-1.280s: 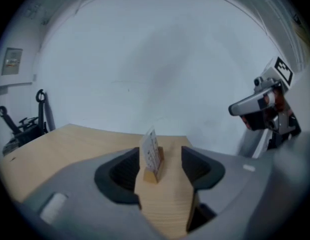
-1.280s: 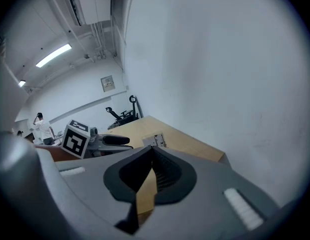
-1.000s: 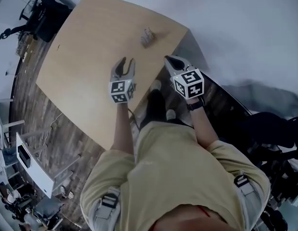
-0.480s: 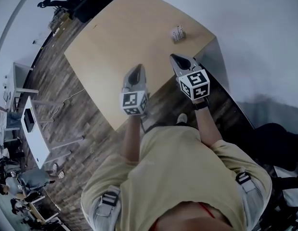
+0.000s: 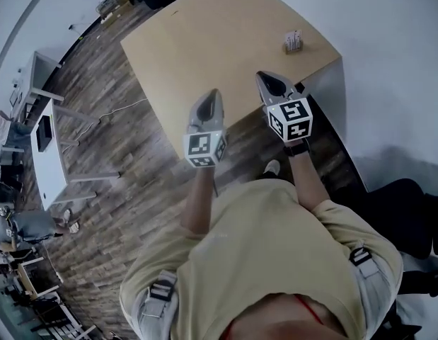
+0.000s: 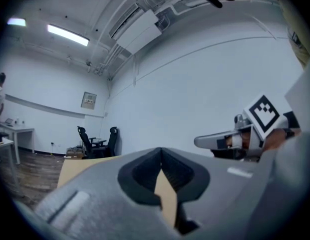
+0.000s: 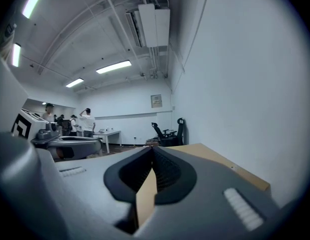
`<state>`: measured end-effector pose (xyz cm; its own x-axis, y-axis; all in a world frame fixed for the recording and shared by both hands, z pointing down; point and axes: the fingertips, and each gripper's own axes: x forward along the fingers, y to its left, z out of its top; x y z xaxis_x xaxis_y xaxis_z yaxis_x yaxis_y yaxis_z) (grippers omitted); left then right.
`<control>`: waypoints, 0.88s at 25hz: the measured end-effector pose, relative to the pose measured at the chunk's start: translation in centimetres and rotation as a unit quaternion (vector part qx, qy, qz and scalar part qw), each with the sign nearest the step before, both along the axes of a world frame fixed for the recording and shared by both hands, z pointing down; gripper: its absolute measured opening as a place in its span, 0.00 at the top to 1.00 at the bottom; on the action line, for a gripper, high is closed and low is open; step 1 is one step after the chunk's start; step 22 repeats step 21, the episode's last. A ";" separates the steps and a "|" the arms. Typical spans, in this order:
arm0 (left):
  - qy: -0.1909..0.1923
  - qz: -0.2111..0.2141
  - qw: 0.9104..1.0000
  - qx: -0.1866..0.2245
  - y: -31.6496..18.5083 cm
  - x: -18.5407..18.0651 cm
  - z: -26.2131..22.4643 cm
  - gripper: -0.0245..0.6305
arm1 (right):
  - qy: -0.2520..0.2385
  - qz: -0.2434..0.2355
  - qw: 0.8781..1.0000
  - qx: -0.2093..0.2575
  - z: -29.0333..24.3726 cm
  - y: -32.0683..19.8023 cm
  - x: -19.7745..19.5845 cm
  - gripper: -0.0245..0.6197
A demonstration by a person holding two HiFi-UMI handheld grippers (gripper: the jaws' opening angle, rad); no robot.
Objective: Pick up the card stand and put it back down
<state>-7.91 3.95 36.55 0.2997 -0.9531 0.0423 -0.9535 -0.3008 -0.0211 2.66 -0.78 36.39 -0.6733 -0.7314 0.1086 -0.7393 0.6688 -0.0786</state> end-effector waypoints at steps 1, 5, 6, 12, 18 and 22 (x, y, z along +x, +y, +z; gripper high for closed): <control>0.001 -0.007 1.000 0.000 1.1 -1.0 0.2 0.96 | 0.005 -0.014 1.000 0.005 -0.1 1.2 -1.4 0.95; 0.017 -0.041 0.999 0.002 4.4 -4.6 1.0 0.96 | 0.022 -0.052 0.998 0.024 0.0 5.0 -5.9 0.95; 0.021 -0.047 0.999 0.005 5.4 -5.3 0.8 0.96 | 0.026 -0.060 0.997 0.026 -0.1 5.9 -6.8 0.95; 0.042 -0.075 0.996 -0.001 9.8 -8.3 1.3 0.96 | 0.050 -0.093 0.994 0.030 -0.5 9.8 -10.5 0.95; 0.072 -0.101 0.992 -0.016 12.8 -11.3 3.6 0.96 | 0.071 -0.119 0.990 0.028 0.7 13.4 -12.7 0.95; 0.082 -0.112 0.990 -0.023 13.4 -11.9 4.2 0.96 | 0.081 -0.125 0.989 0.024 1.5 14.3 -12.9 0.95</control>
